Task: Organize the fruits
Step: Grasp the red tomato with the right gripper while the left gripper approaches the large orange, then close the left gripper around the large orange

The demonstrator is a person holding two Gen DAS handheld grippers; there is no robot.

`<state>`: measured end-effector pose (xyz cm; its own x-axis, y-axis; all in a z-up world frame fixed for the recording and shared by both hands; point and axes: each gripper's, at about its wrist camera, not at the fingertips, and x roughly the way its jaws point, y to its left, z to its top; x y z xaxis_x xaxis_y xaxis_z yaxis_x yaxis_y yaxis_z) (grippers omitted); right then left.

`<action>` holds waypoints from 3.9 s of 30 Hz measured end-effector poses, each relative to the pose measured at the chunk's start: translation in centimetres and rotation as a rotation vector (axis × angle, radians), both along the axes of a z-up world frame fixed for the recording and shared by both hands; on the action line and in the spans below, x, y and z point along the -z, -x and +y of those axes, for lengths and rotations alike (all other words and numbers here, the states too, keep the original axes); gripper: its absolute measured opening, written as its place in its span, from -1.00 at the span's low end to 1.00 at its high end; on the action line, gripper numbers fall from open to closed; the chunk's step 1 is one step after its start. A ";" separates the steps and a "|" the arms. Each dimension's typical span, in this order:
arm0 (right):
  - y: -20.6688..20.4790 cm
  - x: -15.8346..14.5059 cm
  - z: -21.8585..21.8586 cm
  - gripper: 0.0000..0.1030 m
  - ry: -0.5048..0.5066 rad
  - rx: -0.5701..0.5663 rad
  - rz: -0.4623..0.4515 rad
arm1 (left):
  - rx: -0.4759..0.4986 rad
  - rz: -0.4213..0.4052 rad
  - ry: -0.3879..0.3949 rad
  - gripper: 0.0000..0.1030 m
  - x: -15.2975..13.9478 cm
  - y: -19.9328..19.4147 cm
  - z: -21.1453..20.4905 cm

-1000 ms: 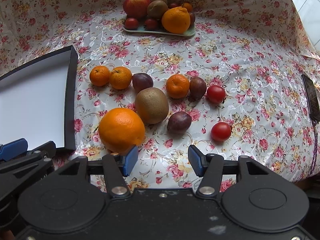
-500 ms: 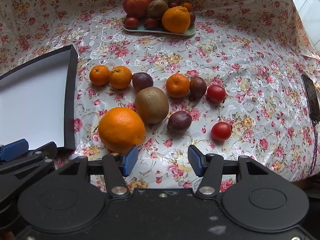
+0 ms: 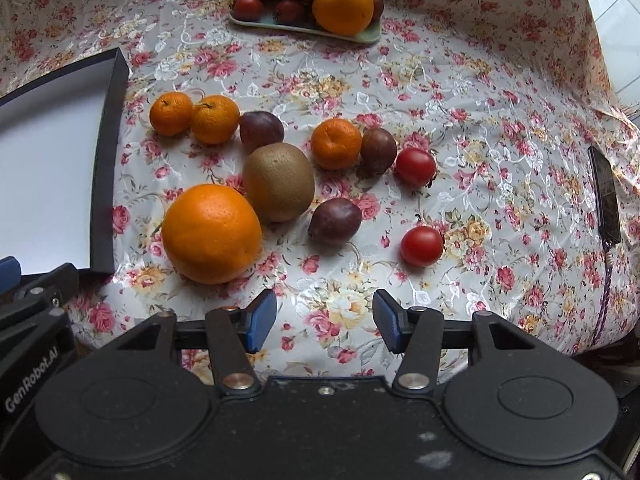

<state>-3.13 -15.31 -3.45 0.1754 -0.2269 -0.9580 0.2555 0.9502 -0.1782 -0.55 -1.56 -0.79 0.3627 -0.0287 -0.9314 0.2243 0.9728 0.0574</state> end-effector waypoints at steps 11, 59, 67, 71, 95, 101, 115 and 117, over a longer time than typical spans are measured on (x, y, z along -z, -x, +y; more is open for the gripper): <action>0.3 0.7 -2.5 0.01 -0.082 0.039 0.012 | 0.016 0.006 0.014 0.06 0.0 0.2 -1.4; 0.7 3.1 -15.0 -0.16 -0.203 0.303 -0.177 | 0.146 0.037 0.036 0.06 1.4 -3.6 -9.7; -0.4 4.1 -14.7 -0.16 -0.208 0.293 -0.151 | 0.158 0.069 0.084 0.06 2.1 -3.8 -9.4; -0.8 4.9 -14.4 -0.16 -0.218 0.296 -0.117 | 0.153 0.080 0.092 0.06 2.4 -3.9 -9.3; -0.7 3.5 -14.3 -0.30 -0.232 0.326 -0.162 | 0.182 0.005 0.178 0.08 1.3 -3.4 -8.3; -0.6 2.6 -14.1 -0.30 -0.256 0.321 -0.181 | 0.215 0.046 0.158 0.07 2.6 -3.0 -8.0; -0.5 2.3 -13.9 -0.30 -0.288 0.334 -0.175 | 0.256 0.029 -0.013 0.39 5.3 -2.4 -10.5; -0.4 2.2 -14.0 -0.30 -0.292 0.335 -0.175 | 0.235 0.035 -0.016 0.38 5.4 -2.5 -10.6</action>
<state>-2.73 -29.30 -5.63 0.3030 -0.0241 -0.9527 0.5591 0.8141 0.1572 1.99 -12.11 -6.22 0.3149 -0.0936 -0.9445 0.4470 0.8925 0.0606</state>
